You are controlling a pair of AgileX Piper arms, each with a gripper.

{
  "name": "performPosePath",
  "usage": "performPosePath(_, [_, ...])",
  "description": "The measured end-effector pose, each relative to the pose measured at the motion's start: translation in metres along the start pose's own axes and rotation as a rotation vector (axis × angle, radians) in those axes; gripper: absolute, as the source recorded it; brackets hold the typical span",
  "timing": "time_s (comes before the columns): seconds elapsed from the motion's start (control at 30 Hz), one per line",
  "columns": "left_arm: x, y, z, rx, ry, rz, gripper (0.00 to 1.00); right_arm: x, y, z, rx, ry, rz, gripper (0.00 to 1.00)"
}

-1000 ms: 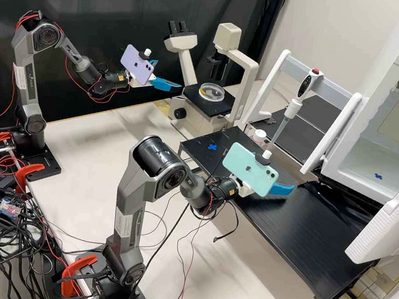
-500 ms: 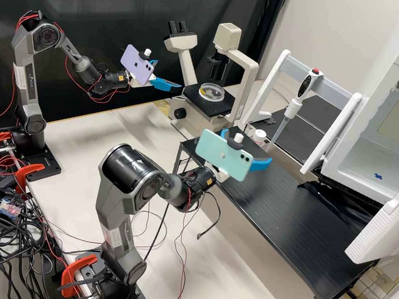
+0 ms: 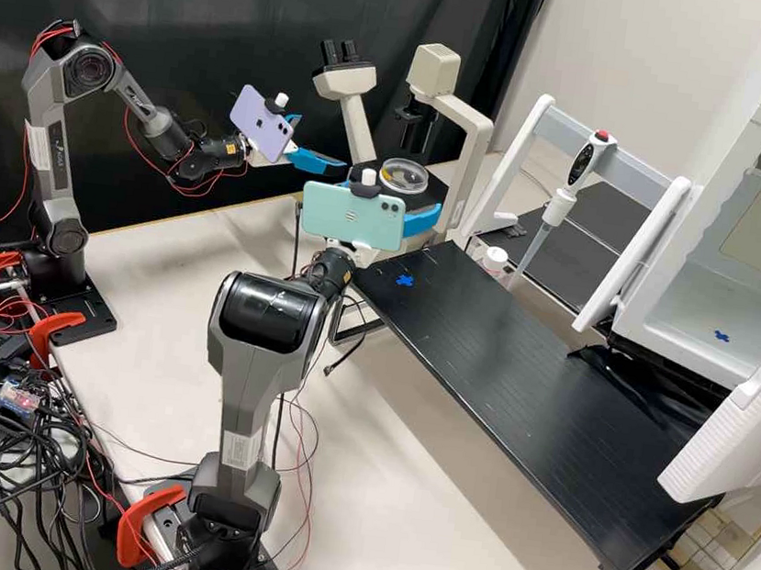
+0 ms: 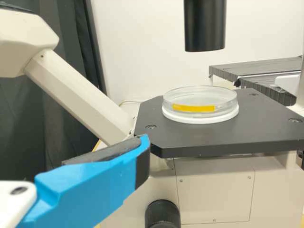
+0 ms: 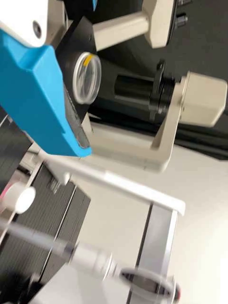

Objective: Move the petri dish to the bench

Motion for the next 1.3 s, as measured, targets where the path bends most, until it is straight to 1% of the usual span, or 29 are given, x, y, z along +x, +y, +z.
performPosePath(0.13, [0.000,0.000,0.000,0.000,0.000,0.000,1.00,0.021,-0.011,-0.013,0.015,0.003,-0.038,1.00])
performPosePath(0.3, [0.000,0.000,0.000,0.000,0.000,0.000,1.00,0.053,-0.025,-0.024,0.066,-0.031,-0.092,1.00])
performPosePath(0.33, [0.000,0.000,0.000,0.000,0.000,0.000,1.00,0.061,-0.029,-0.025,0.069,-0.038,-0.104,1.00])
performPosePath(0.37, [0.000,0.000,0.000,0.000,0.000,0.000,1.00,0.067,-0.030,-0.027,0.077,-0.041,-0.107,1.00])
performPosePath(0.43, [0.000,0.000,0.000,0.000,0.000,0.000,1.00,0.080,-0.036,-0.029,0.079,-0.051,-0.119,1.00])
performPosePath(0.53, [0.000,0.000,0.000,0.000,0.000,0.000,1.00,0.099,-0.041,-0.033,0.108,-0.062,-0.126,1.00])
performPosePath(0.67, [0.000,0.000,0.000,0.000,0.000,0.000,1.00,0.119,-0.050,-0.035,0.128,-0.080,-0.131,1.00])
performPosePath(0.77, [0.000,0.000,0.000,0.000,0.000,0.000,1.00,0.131,-0.058,-0.033,0.135,-0.096,-0.142,1.00])
performPosePath(0.8, [0.000,0.000,0.000,0.000,0.000,0.000,1.00,0.137,-0.060,-0.032,0.148,-0.103,-0.145,1.00])
performPosePath(0.9, [0.000,0.000,0.000,0.000,0.000,0.000,1.00,0.149,-0.070,-0.027,0.155,-0.127,-0.156,1.00])
performPosePath(0.93, [0.000,0.000,0.000,0.000,0.000,0.000,1.00,0.153,-0.077,-0.022,0.155,-0.147,-0.166,1.00])
performPosePath(0.97, [0.000,0.000,0.000,0.000,0.000,0.000,1.00,0.157,-0.079,-0.021,0.165,-0.158,-0.164,1.00])
performPosePath(1.0, [0.000,0.000,0.000,0.000,0.000,0.000,1.00,0.161,-0.084,-0.019,0.162,-0.172,-0.166,1.00])
performPosePath(1.03, [0.000,0.000,0.000,0.000,0.000,0.000,1.00,0.164,-0.087,-0.017,0.168,-0.183,-0.169,1.00])
performPosePath(1.07, [0.000,0.000,0.000,0.000,0.000,0.000,1.00,0.168,-0.091,-0.015,0.156,-0.191,-0.172,1.00])
performPosePath(1.2, [0.000,0.000,0.000,-0.001,0.001,0.000,1.00,0.178,-0.095,-0.009,0.137,-0.210,-0.160,1.00])
performPosePath(1.3, [0.000,0.000,0.000,-0.001,0.001,0.000,1.00,0.182,-0.092,-0.010,0.141,-0.207,-0.176,1.00])
